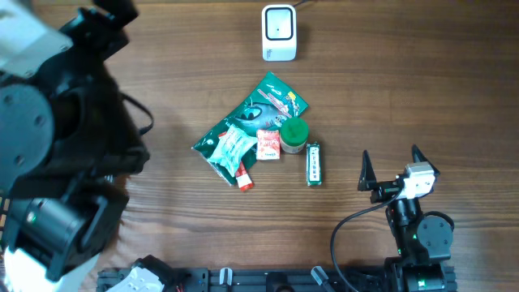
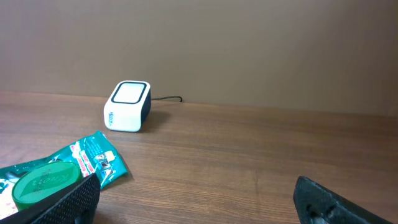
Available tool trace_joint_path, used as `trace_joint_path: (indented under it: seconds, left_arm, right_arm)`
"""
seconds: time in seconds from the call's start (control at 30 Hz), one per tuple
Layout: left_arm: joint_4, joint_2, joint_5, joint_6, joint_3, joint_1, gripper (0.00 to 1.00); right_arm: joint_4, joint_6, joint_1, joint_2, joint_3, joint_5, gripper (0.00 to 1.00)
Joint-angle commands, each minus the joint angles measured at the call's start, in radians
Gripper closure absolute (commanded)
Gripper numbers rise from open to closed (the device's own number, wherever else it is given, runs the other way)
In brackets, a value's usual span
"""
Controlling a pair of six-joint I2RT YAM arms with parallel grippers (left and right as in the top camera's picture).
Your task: Scan the item barcode
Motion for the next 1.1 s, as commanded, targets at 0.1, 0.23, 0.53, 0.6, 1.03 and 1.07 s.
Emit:
trace_joint_path:
  seconds: [0.1, 0.23, 0.53, 0.6, 1.03, 1.07]
  left_arm:
    - [-0.035, -0.120, -0.061, 0.076, -0.044, 0.008, 0.00]
    - [-0.032, -0.218, -0.014, 0.021, -0.140, 0.008, 0.00]
    - [-0.029, -0.566, 0.291, -0.089, -0.386, 0.177, 0.00]
    - [-0.041, -0.642, 0.372, -0.089, -0.414, 0.244, 0.00]
    - [-0.226, -0.953, 0.589, -0.246, -0.429, 0.439, 0.00]
    - [-0.231, -0.955, 0.592, -0.246, -0.428, 0.439, 0.00]
  right_arm:
    - [0.004, 0.010, -0.001, -0.005, -0.001, 0.008, 0.00]
    - [0.004, 0.010, -0.001, -0.005, -0.001, 0.008, 0.00]
    - [0.004, 0.010, -0.001, -0.005, -0.001, 0.008, 0.00]
    - [0.004, 0.010, -0.001, -0.005, -0.001, 0.008, 0.00]
    - [0.004, 0.010, -0.001, -0.005, -0.001, 0.008, 0.00]
    - [0.004, 0.010, -0.001, -0.005, -0.001, 0.008, 0.00]
